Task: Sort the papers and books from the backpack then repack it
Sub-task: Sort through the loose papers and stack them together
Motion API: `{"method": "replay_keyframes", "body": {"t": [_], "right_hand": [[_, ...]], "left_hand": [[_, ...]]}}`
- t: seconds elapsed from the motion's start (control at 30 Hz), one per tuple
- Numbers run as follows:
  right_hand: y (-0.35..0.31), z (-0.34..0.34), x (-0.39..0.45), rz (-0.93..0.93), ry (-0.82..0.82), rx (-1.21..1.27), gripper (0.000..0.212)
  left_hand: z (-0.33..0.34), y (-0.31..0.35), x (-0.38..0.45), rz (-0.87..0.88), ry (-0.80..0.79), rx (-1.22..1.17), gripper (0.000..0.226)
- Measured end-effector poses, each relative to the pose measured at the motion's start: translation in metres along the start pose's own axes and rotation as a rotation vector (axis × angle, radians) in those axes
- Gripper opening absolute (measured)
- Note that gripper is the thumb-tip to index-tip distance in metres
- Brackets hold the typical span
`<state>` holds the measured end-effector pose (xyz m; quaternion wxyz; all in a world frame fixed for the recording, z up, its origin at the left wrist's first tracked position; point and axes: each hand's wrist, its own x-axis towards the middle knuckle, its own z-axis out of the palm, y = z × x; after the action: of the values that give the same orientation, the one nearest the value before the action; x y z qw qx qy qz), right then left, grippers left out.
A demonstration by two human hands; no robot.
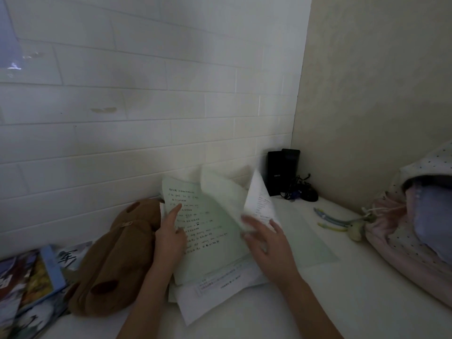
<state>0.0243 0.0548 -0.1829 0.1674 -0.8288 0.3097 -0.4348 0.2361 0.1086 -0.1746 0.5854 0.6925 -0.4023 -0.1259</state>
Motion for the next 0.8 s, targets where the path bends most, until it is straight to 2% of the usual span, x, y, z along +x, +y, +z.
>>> {"method": "replay_keyframes", "body": {"t": [0.03,0.13,0.17,0.2,0.23,0.3,0.33,0.37,0.4,0.47,0.53,0.6,0.67,0.73,0.8], "right_hand": [[-0.004,0.0,0.001,0.02,-0.001,0.079,0.026],[-0.014,-0.012,0.008,0.202,-0.063,0.667,0.047],[-0.016,-0.019,0.011,0.305,-0.041,0.813,0.05],[-0.013,-0.023,0.014,0.403,0.049,0.905,0.051],[-0.008,-0.026,0.015,0.468,0.175,0.858,0.049],[0.01,-0.028,0.013,0.497,0.405,0.379,0.027],[0.016,-0.027,0.012,0.49,0.44,0.153,0.009],[0.022,-0.025,0.009,0.527,0.413,0.021,0.013],[0.031,-0.022,0.008,0.611,0.341,-0.032,0.029],[0.04,-0.017,0.006,0.787,0.188,0.031,0.052],[0.04,-0.014,0.006,0.803,0.063,0.226,0.054],[0.034,-0.012,0.008,0.76,0.037,0.433,0.048],[0.027,-0.011,0.01,0.685,0.199,0.346,0.041],[0.022,-0.015,0.013,0.622,0.561,0.183,0.036],[0.017,-0.023,0.016,0.566,0.834,0.223,0.035]], "left_hand": [[0.0,0.0,0.001,-0.006,0.0,0.003,0.057],[0.0,-0.003,0.003,-0.041,0.003,0.003,0.049],[0.0,-0.004,0.003,-0.054,0.005,0.003,0.046],[0.0,-0.004,0.003,-0.067,0.005,0.001,0.043],[0.001,-0.004,0.003,-0.081,0.002,-0.004,0.041],[0.002,-0.003,0.003,-0.114,-0.004,-0.025,0.039],[0.002,-0.003,0.004,-0.13,-0.003,-0.039,0.038],[0.003,-0.002,0.004,-0.144,-0.001,-0.045,0.037],[0.003,-0.002,0.005,-0.155,0.001,-0.045,0.037],[0.005,-0.002,0.005,-0.17,-0.004,-0.055,0.036],[0.007,-0.001,0.003,-0.184,-0.026,-0.074,0.037],[0.009,0.0,0.002,-0.172,-0.054,-0.062,0.037],[0.009,0.0,0.002,-0.148,-0.073,-0.024,0.038],[0.011,-0.001,0.002,-0.132,-0.097,0.021,0.038],[0.012,-0.002,0.001,-0.127,-0.135,0.057,0.038]]}}
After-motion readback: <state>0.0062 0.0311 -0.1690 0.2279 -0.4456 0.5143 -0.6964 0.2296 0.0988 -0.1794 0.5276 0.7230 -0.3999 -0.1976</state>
